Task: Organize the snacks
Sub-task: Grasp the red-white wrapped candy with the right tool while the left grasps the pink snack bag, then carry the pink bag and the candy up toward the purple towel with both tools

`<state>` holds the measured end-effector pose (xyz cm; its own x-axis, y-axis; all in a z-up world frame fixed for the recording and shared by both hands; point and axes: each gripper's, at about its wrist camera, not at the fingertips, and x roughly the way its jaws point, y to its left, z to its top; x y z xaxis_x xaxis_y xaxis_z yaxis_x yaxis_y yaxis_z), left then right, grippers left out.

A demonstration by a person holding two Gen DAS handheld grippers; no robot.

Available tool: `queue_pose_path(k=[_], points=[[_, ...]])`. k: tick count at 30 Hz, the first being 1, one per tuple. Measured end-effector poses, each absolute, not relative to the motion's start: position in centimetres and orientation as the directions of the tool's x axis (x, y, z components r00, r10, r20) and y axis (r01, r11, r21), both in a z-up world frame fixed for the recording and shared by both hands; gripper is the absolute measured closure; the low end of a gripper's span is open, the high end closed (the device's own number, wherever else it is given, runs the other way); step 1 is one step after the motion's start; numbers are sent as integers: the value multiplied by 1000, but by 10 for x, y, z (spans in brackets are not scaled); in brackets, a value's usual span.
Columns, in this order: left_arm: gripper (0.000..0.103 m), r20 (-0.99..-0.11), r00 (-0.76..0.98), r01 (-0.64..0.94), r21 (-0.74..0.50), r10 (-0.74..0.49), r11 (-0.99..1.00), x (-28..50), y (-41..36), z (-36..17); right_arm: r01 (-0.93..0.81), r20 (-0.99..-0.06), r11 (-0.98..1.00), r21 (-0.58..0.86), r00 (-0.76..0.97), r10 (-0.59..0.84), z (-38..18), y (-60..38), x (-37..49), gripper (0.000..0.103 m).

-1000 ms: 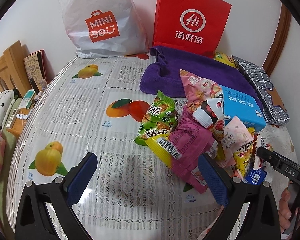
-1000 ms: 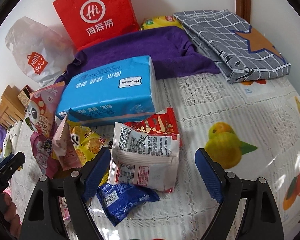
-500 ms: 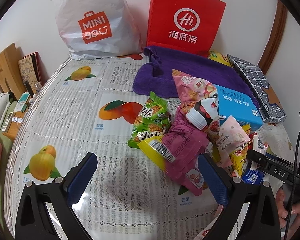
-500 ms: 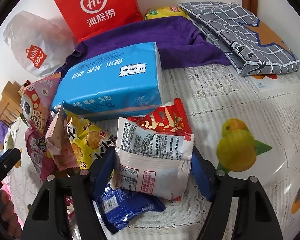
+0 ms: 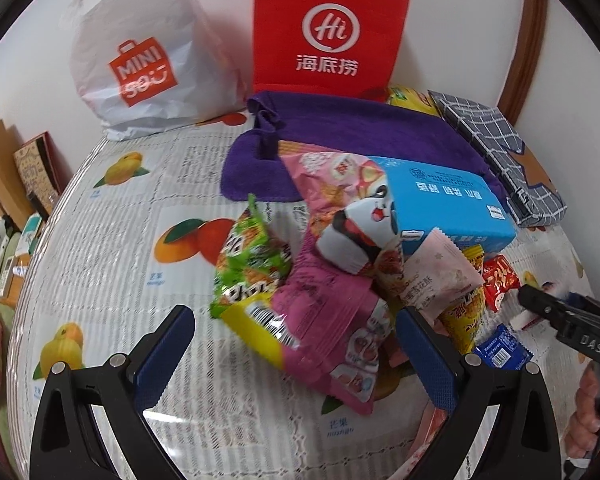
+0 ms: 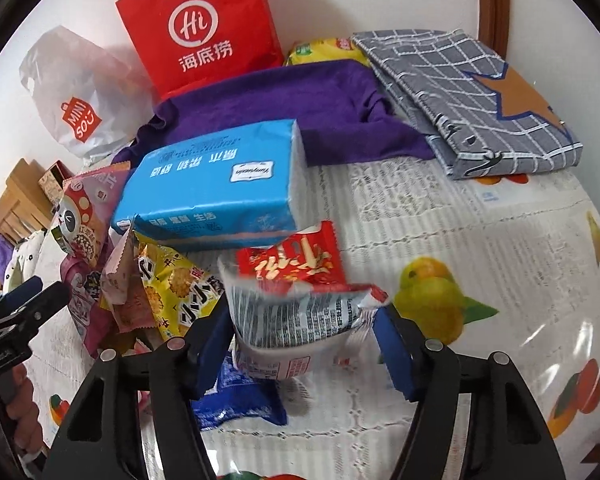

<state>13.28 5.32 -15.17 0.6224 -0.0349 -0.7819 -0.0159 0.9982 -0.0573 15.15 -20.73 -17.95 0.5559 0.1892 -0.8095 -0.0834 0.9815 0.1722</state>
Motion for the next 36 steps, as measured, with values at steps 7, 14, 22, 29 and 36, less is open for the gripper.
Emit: queue_pose_path(k=[7,14,22,29,36], points=[[2,-805,592,5,-32,-29,999,147,42,-165,-64,-803,985,161,571,168,-175,-220,146,38],[26,-806,589,20,-55,-56,998,144,43,-169,-58,-805,986,156,572,160,-175,-223,145,39],[42,-802,592,29,-79,-81,996,132,48,-166,-77,-801,985,152,574,168,-173,-217,141,39],[45,-801,594,8,-85,-73,996,114,54,-161,-88,-794,984,153,583,175,-169,-214,132,39],[46,-784,615,1,-107,-85,994,93,58,-151,-98,-783,984,151,596,180,-164,-213,121,39]])
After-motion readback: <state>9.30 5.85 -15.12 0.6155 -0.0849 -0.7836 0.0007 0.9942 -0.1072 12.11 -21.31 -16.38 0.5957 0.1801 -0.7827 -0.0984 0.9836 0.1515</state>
